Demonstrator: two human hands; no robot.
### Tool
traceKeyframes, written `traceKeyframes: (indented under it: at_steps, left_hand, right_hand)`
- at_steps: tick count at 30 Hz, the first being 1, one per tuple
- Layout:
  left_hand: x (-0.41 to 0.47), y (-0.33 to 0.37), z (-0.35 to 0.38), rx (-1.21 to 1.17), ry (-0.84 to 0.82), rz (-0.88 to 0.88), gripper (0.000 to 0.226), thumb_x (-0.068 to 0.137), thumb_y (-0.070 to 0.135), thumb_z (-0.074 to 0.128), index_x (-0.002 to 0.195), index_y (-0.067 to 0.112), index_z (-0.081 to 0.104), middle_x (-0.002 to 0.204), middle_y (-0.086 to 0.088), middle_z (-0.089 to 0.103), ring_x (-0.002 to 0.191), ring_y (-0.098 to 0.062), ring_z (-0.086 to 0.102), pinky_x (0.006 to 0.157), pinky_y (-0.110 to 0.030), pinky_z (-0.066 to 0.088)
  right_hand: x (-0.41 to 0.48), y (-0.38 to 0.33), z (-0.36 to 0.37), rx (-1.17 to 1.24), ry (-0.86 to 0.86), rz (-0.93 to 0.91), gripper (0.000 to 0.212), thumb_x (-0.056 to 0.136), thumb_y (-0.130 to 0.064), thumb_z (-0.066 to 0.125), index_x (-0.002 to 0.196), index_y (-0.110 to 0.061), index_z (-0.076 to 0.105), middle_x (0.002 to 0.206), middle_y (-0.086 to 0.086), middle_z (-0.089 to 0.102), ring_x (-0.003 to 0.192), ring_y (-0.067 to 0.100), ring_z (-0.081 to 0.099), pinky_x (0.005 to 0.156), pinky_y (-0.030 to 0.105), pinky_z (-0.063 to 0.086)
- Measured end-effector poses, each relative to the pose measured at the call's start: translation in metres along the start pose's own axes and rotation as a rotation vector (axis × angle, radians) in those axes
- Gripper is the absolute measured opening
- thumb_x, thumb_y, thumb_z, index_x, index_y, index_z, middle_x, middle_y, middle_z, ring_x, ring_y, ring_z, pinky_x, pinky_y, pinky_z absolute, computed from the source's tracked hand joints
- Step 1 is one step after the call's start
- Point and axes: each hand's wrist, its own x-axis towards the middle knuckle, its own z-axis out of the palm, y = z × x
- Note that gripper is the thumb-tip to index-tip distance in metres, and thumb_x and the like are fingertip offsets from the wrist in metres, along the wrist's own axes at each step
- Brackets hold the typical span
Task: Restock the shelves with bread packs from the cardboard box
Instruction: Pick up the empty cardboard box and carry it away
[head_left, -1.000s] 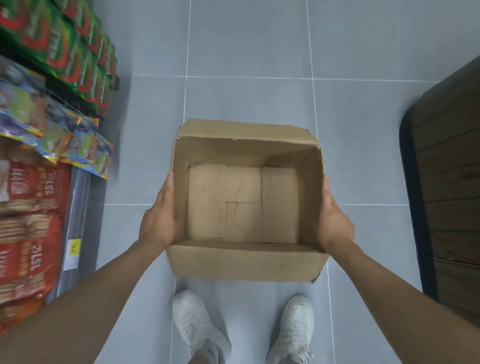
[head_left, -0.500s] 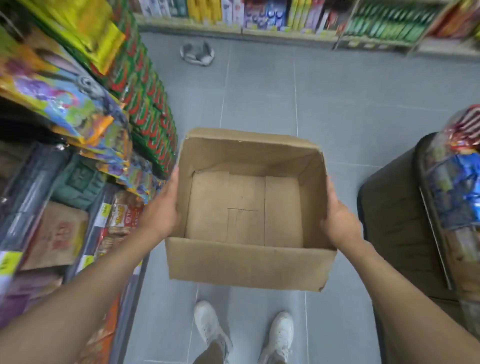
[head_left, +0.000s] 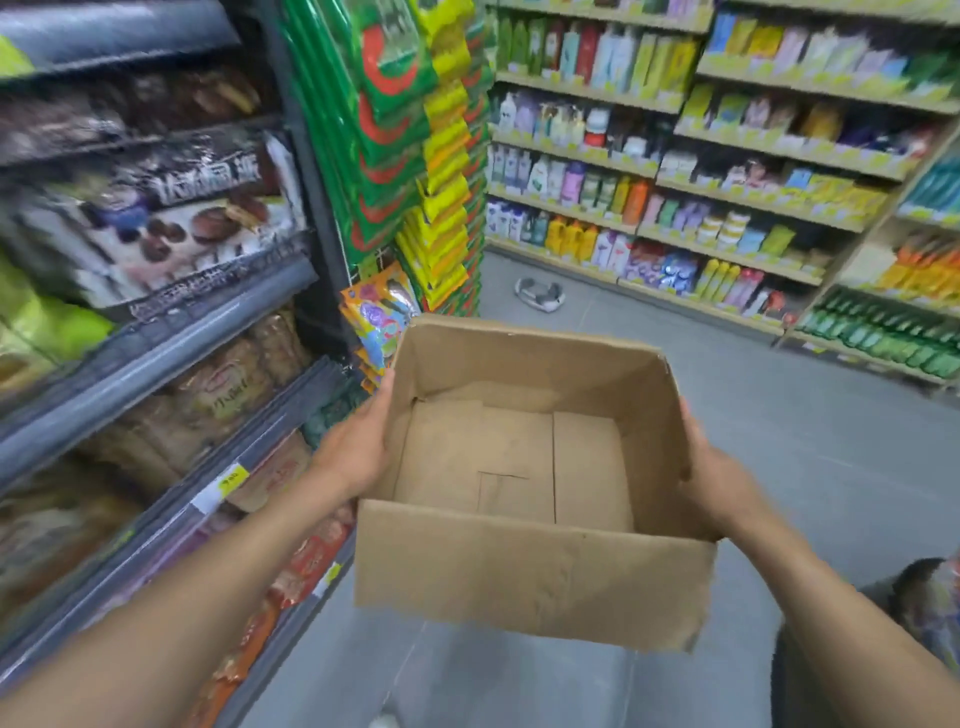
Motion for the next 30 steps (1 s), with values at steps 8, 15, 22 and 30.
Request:
traceKeyframes:
  at_steps: [8,15,22,30]
  left_hand:
    - [-0.123,-0.020,-0.048,0.003,0.207,-0.330,0.102,0.086,0.009,0.047,0.156,0.046,-0.017,0.160,-0.005,0.040,0.123,-0.038,0.060,0.086,-0.040,0.047]
    - [-0.265,-0.055,-0.074,0.096,0.355,-0.607,0.103,0.087,0.004,0.050,0.159,0.038,-0.015,0.161,-0.007,0.039,0.122,-0.035,0.061,0.073,-0.034,0.038]
    - [-0.429,-0.066,-0.089,0.065,0.512,-0.818,0.108,0.088,0.008,0.054,0.151,0.055,-0.021,0.148,-0.012,0.054,0.111,-0.039,0.066,0.073,-0.038,0.044]
    - [-0.635,-0.070,-0.080,0.048,0.659,-1.035,0.104,0.092,0.020,0.056,0.148,0.060,-0.022,0.130,-0.015,0.067,0.096,-0.038,0.070,0.066,-0.040,0.047]
  right_hand:
    - [0.020,-0.086,-0.023,-0.094,-0.039,-0.365,0.107,0.089,-0.008,0.054,0.154,-0.047,-0.022,0.114,0.028,0.067,0.100,0.040,0.068,0.075,0.041,0.047]
    - [-0.016,-0.188,0.005,-0.081,-0.134,-0.685,0.110,0.084,0.002,0.047,0.153,-0.049,-0.022,0.087,0.019,0.065,0.077,0.035,0.066,0.062,0.038,0.046]
    - [-0.101,-0.291,0.052,-0.086,-0.209,-0.966,0.114,0.082,-0.003,0.051,0.146,-0.056,-0.027,0.108,0.018,0.070,0.090,0.034,0.070,0.074,0.044,0.055]
    - [-0.266,-0.383,0.099,-0.103,-0.298,-1.258,0.118,0.085,-0.015,0.063,0.142,-0.061,-0.030,0.101,0.015,0.072,0.088,0.031,0.071,0.077,0.046,0.056]
